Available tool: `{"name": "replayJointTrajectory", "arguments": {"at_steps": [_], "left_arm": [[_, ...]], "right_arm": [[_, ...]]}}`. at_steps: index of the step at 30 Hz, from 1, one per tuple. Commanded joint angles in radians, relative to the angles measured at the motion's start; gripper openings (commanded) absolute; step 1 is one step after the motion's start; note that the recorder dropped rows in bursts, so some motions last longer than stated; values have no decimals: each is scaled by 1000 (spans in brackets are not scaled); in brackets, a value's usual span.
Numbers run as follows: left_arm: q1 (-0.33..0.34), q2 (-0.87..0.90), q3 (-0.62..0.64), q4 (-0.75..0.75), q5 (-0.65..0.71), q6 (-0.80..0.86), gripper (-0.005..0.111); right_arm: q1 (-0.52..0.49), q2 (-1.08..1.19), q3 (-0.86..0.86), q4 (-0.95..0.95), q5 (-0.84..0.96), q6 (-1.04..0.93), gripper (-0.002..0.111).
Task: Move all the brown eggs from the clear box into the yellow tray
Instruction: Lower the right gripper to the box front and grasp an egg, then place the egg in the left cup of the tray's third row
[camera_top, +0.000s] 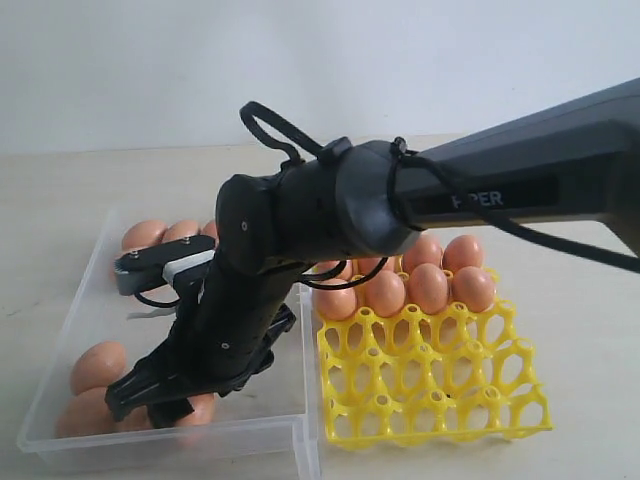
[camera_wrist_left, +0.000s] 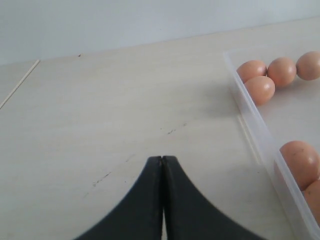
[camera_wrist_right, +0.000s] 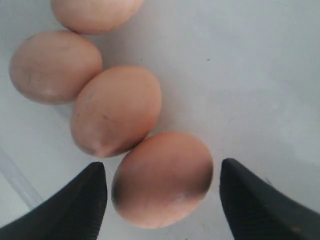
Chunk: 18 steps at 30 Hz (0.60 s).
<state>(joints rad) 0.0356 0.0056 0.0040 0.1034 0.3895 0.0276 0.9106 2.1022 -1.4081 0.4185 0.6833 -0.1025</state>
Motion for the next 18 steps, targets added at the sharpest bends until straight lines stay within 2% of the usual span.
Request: {"name": "replayJointTrajectory", "arguments": {"at_steps": [1, 2, 4, 5, 8, 11, 12, 14, 18], "left_arm": [[-6, -6, -4, -2, -9, -4, 0], [-6, -6, -4, -2, -9, -4, 0], [-6, -6, -4, -2, -9, -4, 0], [-6, -6, -4, -2, -9, -4, 0], [-6, -6, -4, -2, -9, -4, 0], [-6, -6, -4, -2, -9, -4, 0], [-6, -6, -4, -2, -9, -4, 0], [-6, -6, -4, -2, -9, -4, 0], [-6, -6, -4, -2, -9, -4, 0]], "right_arm": [[2, 24, -7, 9, -21, -1, 56], [2, 26, -7, 9, -27, -1, 51], [2, 24, -7, -14, -56, -1, 13], [0, 20, -7, -46, -69, -1, 0], [-15, -45, 39, -223, -193, 65, 0], [-27, -204, 293, -291, -606, 79, 0], [-27, -269, 417, -281, -776, 35, 0], [-29, -341, 568, -189, -965, -69, 0], [-29, -443, 775, 4, -1176, -308, 0]]}}
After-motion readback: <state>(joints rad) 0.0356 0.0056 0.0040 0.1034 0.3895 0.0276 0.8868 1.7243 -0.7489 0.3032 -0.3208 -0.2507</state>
